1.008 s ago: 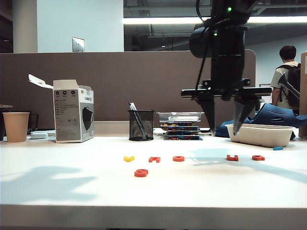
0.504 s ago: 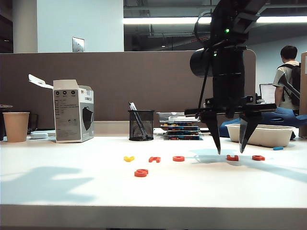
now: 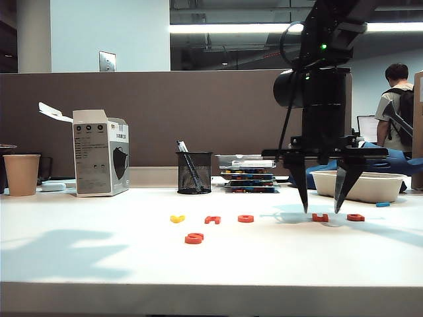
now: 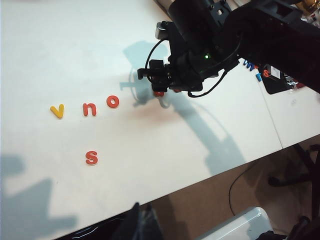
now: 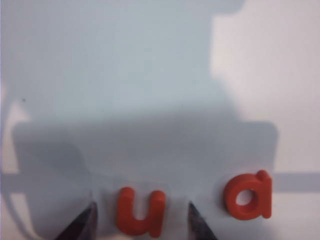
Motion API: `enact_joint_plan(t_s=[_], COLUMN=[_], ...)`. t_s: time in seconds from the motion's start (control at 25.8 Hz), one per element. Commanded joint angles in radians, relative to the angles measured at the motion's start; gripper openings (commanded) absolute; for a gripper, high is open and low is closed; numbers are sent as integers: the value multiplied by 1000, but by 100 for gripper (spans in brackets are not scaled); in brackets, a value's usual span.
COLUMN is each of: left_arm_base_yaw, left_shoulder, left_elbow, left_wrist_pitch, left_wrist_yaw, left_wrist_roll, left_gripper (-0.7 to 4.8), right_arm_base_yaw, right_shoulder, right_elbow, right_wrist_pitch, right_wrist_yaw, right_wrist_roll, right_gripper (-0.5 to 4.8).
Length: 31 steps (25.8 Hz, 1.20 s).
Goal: Select the appropriate letters from the row of letter magnets placed on the table to arrange into the word "sun".
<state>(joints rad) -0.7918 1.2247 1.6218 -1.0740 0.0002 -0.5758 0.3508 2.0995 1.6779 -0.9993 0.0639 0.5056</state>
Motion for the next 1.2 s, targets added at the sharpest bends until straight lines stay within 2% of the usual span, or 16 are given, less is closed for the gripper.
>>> enact_joint_plan(t_s=[0.04, 0.62, 0.74, 0.97, 1.05, 1.2], left_arm_base_yaw=[0, 1, 1, 1, 1, 1], left_shoulder=[-3, -3, -3, -3, -3, -3], left_elbow=[3, 3, 3, 3, 3, 3], left_wrist_pitch=[9, 20, 22, 22, 22, 21], left_wrist_yaw=[-1, -4, -4, -4, -4, -4], left_wrist_roll=[4, 4, 4, 4, 4, 4], left_gripper=[-5, -5, -5, -5, -5, -5], right_arm_base_yaw=[0, 1, 1, 0, 0, 0], right_shoulder=[-3, 28, 28, 28, 28, 28], right_elbow=[4, 3, 3, 3, 3, 3], right_wrist_pitch=[9, -17, -17, 3, 10, 11], right_wrist_yaw=[-3, -40, -40, -40, -40, -39], right_wrist_roll=[3, 3, 3, 3, 3, 3], right_gripper=[225, 220, 199, 196, 133, 132])
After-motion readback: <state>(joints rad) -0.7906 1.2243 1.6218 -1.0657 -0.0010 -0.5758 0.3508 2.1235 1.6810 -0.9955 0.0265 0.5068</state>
